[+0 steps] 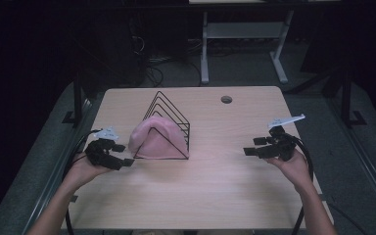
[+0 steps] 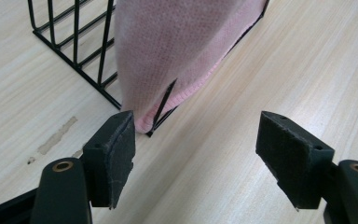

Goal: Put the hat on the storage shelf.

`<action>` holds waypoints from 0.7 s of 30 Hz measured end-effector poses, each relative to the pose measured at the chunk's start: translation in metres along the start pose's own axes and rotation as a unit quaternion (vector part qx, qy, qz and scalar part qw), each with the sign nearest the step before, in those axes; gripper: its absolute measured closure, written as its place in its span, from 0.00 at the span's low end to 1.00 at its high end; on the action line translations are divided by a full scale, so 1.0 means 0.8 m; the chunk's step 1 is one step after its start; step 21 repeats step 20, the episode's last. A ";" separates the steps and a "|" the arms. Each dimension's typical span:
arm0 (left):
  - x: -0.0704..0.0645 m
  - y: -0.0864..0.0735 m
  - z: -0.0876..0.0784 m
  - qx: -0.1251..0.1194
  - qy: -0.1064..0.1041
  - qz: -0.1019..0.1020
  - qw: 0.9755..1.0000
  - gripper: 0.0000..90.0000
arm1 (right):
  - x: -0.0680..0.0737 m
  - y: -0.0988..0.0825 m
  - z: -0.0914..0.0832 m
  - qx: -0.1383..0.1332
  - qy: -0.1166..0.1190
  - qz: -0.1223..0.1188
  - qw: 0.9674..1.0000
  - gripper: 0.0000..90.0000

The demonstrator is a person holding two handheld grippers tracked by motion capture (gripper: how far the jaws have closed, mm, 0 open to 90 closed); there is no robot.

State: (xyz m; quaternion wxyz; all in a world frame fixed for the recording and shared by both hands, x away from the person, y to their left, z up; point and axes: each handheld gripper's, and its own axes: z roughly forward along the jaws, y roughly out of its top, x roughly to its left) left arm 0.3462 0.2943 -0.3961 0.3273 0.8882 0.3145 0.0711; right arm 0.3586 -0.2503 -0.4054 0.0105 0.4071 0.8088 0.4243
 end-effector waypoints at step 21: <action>-0.011 -0.018 0.003 -0.006 0.004 -0.006 1.000 0.31 | -0.002 -0.061 -0.024 -0.004 -0.024 0.021 0.999 0.28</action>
